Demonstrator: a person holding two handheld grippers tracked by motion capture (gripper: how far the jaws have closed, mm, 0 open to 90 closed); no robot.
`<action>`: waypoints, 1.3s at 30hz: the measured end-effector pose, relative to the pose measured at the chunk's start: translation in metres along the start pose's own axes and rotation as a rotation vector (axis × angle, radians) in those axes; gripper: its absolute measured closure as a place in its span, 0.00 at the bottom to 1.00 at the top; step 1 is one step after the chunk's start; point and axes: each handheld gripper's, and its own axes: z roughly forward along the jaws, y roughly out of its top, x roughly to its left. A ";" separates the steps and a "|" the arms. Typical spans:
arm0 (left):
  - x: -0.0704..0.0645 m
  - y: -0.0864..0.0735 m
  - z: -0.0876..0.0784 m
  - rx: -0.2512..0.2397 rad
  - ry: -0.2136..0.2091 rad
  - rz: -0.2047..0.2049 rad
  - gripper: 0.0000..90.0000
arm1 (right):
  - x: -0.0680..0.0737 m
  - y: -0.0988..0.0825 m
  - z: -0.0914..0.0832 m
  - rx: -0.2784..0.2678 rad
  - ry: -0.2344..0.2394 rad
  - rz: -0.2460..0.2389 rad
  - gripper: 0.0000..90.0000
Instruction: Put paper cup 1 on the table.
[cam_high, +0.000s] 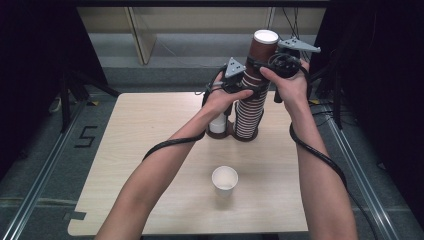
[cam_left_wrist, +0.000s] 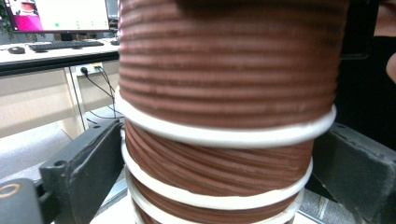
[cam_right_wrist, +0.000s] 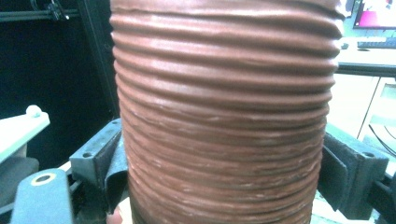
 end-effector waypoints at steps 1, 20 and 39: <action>0.000 0.000 0.000 0.001 0.000 0.001 0.05 | 0.000 0.001 -0.001 -0.007 -0.001 0.006 0.18; 0.000 0.001 -0.001 0.009 0.006 0.030 0.05 | 0.002 0.034 -0.015 -0.121 -0.002 0.029 0.19; -0.002 0.003 -0.004 0.015 0.015 0.061 0.05 | 0.002 0.060 -0.040 -0.198 0.006 0.041 0.19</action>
